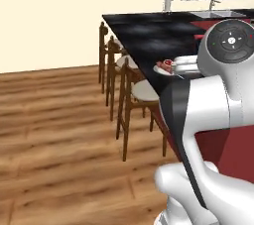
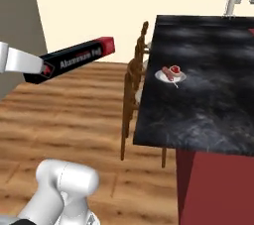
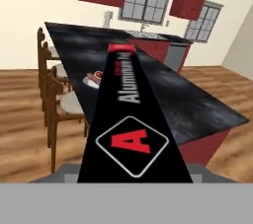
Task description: Retrieve the tupperware and aluminum foil from the cabinet and place them on the dining counter near the plate with kebab skewer and steak to prepare for storing leftovers.
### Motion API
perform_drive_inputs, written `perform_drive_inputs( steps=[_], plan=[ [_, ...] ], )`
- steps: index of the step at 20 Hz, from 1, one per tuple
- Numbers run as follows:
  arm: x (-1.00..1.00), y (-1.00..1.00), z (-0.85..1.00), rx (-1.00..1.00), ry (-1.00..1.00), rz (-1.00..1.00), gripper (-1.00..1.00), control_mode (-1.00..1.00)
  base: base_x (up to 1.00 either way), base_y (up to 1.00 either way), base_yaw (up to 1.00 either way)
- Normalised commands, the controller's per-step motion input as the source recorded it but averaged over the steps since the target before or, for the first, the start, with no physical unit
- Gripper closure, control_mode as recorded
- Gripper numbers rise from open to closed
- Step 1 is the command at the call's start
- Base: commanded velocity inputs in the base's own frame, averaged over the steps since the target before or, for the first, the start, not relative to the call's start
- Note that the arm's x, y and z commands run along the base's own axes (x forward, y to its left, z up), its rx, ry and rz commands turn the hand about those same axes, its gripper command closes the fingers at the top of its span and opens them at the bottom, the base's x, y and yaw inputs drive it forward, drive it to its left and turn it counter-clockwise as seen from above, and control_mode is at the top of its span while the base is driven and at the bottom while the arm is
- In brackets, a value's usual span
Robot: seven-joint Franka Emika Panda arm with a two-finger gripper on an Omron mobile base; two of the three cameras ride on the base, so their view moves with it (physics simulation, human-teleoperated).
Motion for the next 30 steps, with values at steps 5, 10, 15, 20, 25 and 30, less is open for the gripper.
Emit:
perform_drive_inputs(
  steps=[5,10,15,20,25,30],
  plan=[
    [0.00,0.00,0.00,0.00,0.00,0.00,1.00,1.00,1.00,0.77,-0.54],
    [0.00,0.00,0.00,0.00,0.00,0.00,1.00,1.00,0.95,0.67,-0.56],
    [0.00,0.00,0.00,0.00,0.00,0.00,1.00,1.00,0.87,0.41,-0.60],
    [0.00,0.00,0.00,0.00,0.00,0.00,1.00,1.00,0.52,0.62,-0.58],
    [0.00,0.00,0.00,0.00,0.00,0.00,1.00,1.00,0.00,0.91,-0.53],
    [0.00,0.00,0.00,0.00,0.00,0.00,1.00,1.00,0.01,0.73,-0.54]
  ],
)
